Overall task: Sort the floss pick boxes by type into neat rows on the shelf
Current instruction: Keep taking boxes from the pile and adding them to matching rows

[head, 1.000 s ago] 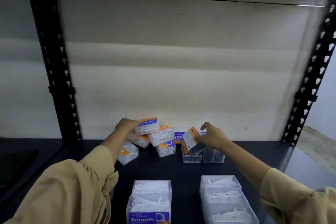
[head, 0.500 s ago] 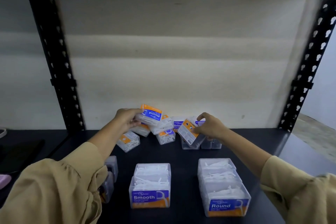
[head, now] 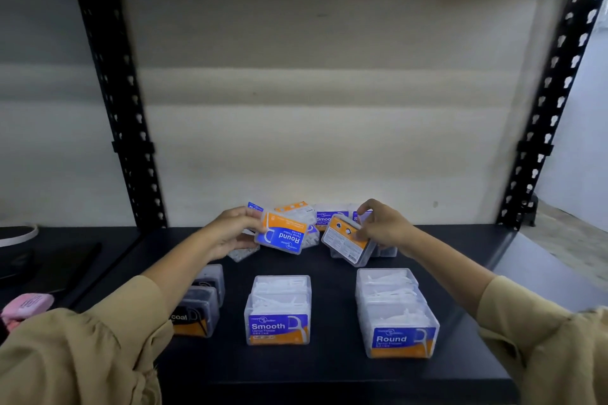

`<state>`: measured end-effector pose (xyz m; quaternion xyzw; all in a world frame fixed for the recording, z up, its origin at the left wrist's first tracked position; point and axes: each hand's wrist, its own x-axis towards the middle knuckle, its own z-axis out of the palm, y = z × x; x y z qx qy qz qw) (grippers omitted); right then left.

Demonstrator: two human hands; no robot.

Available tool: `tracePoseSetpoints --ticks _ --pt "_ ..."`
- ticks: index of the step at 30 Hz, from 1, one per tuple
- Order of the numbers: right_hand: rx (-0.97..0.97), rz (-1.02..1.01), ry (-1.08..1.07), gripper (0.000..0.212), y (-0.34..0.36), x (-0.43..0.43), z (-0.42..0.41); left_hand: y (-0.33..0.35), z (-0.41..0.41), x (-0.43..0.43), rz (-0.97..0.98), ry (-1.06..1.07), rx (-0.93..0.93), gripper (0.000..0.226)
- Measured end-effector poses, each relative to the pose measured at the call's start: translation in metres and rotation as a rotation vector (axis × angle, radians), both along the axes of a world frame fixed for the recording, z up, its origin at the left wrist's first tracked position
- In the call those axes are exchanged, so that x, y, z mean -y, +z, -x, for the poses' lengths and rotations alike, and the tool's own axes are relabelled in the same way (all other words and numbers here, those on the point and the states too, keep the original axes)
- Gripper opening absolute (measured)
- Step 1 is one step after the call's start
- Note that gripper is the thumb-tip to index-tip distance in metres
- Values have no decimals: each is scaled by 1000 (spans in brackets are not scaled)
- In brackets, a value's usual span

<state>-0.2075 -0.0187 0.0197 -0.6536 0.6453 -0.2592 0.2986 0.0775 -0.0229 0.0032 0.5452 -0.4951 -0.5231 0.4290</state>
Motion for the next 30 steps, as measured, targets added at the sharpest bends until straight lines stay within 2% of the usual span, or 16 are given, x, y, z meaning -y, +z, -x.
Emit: tracePoseSetpoints --ticks 4,7,11,14,19,23,27,28,30 --pt "6 15 -6 41 0 -6 2 -3 5 -5 15 -38 105 21" --pt "21 22 -12 41 0 -8 4 -1 11 -5 133 -30 258 23" --pt "32 42 -15 41 1 -10 6 5 29 -4 303 -138 601 21" --pt "32 54 -7 42 1 -12 6 9 52 -5 340 -233 778 20" --pt "34 85 -8 41 3 -13 8 10 82 -6 335 -375 951 47" --pt "7 134 0 44 5 -14 11 2 94 -7 328 -432 931 54" --pt "-28 274 5 43 3 -15 13 0 97 -4 313 -353 777 32" --pt "-66 330 7 42 3 -15 12 1 98 -3 316 -284 712 24" --pt "-173 470 11 39 1 -18 6 8 100 -4 222 -135 429 22"
